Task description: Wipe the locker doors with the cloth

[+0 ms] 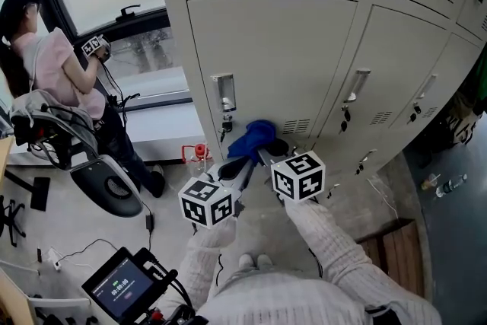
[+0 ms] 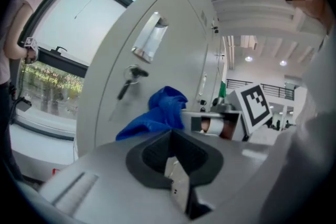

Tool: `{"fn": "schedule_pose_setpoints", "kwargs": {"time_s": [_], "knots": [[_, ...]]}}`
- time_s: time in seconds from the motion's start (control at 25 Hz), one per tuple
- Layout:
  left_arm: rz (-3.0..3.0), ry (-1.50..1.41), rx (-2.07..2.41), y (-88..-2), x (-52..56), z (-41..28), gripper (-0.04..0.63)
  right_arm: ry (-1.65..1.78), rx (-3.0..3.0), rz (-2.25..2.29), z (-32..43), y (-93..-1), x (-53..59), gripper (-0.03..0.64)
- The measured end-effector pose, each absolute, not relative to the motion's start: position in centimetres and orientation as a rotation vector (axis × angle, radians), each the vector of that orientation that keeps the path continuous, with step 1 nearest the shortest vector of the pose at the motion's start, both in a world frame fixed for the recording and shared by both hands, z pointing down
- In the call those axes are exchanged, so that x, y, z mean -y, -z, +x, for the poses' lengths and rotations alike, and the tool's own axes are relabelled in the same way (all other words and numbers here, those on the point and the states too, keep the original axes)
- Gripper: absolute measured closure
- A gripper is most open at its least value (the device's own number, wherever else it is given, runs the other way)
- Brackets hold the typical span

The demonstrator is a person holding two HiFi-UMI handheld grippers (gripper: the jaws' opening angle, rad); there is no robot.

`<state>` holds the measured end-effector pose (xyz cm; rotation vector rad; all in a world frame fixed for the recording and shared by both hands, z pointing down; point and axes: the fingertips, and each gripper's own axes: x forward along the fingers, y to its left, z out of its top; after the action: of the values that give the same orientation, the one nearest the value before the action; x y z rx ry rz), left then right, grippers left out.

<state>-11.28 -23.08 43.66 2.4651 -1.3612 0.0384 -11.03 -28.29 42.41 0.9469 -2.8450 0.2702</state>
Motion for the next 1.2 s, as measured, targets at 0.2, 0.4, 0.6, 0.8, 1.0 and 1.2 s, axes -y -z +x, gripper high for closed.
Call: {"fn": "schedule_pose_setpoints", "kwargs": {"time_s": [0.2, 0.4, 0.6, 0.8, 1.0, 1.2], "knots": [[2.63, -0.053, 1.397, -38.7, 22.4, -9.2, 0.589, -0.158, 2.928, 1.036, -9.1, -37.2, 27.6, 0.568], [2.751, 0.217, 1.403, -30.3, 22.2, -8.9, 0.589, 0.089, 3.045, 1.079, -7.8, -28.3, 26.4, 0.568], [2.886, 0.348, 1.52, -22.6, 22.7, -9.8, 0.589, 0.37, 3.11, 1.099, -8.1, -19.6, 26.1, 0.568], [2.973, 0.404, 1.611, -17.3, 22.7, -10.2, 0.589, 0.473, 3.149, 1.147, -7.8, -14.5, 26.6, 0.568], [3.033, 0.423, 1.629, -14.4, 22.8, -10.6, 0.589, 0.574, 3.124, 1.174, -7.7, -12.0, 27.1, 0.568], [3.042, 0.434, 1.612, -13.6, 23.4, -11.0, 0.589, 0.545, 3.082, 1.155, -8.0, -11.4, 28.4, 0.568]]}}
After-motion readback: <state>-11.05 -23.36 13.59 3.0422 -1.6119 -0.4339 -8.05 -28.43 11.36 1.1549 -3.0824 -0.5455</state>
